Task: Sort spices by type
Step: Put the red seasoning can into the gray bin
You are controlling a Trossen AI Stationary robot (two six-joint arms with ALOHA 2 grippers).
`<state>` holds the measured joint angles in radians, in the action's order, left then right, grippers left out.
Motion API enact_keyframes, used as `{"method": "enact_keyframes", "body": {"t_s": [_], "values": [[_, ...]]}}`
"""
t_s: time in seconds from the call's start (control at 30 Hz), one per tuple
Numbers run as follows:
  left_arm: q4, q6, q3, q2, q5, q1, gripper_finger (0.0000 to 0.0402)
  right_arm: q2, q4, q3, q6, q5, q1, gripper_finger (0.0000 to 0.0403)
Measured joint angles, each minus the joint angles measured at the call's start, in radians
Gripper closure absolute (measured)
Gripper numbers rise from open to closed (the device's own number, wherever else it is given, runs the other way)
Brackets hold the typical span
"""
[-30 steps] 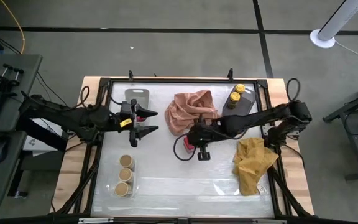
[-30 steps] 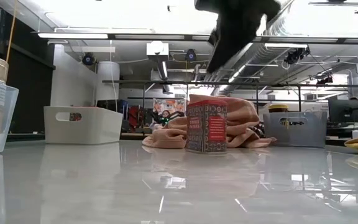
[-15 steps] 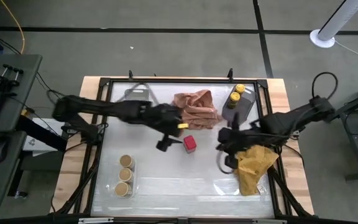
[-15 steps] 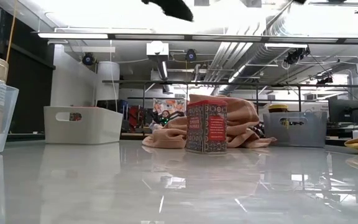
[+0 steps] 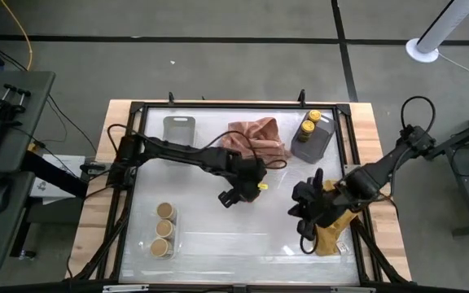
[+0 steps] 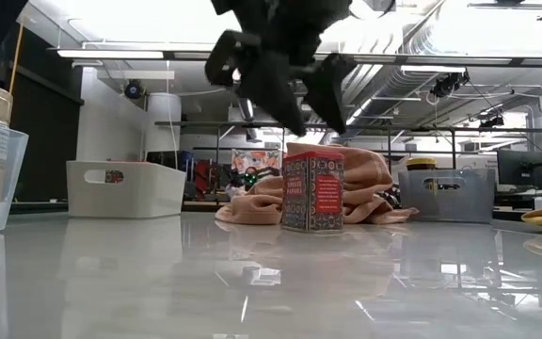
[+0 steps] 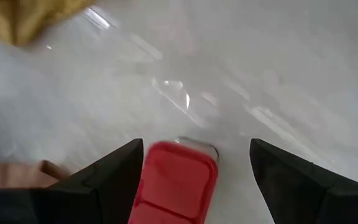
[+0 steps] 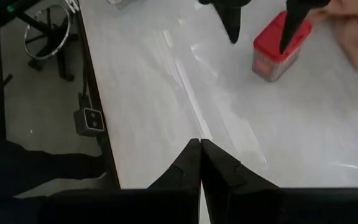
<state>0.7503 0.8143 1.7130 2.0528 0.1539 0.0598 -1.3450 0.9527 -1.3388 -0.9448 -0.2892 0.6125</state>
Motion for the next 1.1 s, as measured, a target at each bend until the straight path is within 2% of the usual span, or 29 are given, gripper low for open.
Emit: {"method": "enact_keyframes", "body": {"t_s": [0.3, 0.4, 0.7, 1.0, 1.1], "values": [[0.000, 0.082, 0.002, 0.015, -0.024, -0.051, 0.0122, -0.073, -0.027, 0.000, -0.045, 0.004, 0.033, 0.0403], [0.022, 0.122, -0.002, 0.025, 0.008, -0.062, 0.0122, -0.084, -0.046, 0.000, -0.044, 0.015, 0.033, 0.0403], [0.019, 0.130, -0.005, 0.072, 0.018, -0.057, 0.0122, -0.088, -0.053, 0.000, -0.042, 0.024, 0.033, 0.0403], [0.032, 0.062, -0.006, 0.110, -0.012, -0.061, 0.0124, -0.089, -0.058, 0.000, -0.042, 0.024, 0.032, 0.0403], [0.055, 0.008, -0.006, 0.099, -0.011, -0.059, 0.0152, -0.089, -0.051, 0.000, -0.026, 0.024, 0.032, 0.0403]]}}
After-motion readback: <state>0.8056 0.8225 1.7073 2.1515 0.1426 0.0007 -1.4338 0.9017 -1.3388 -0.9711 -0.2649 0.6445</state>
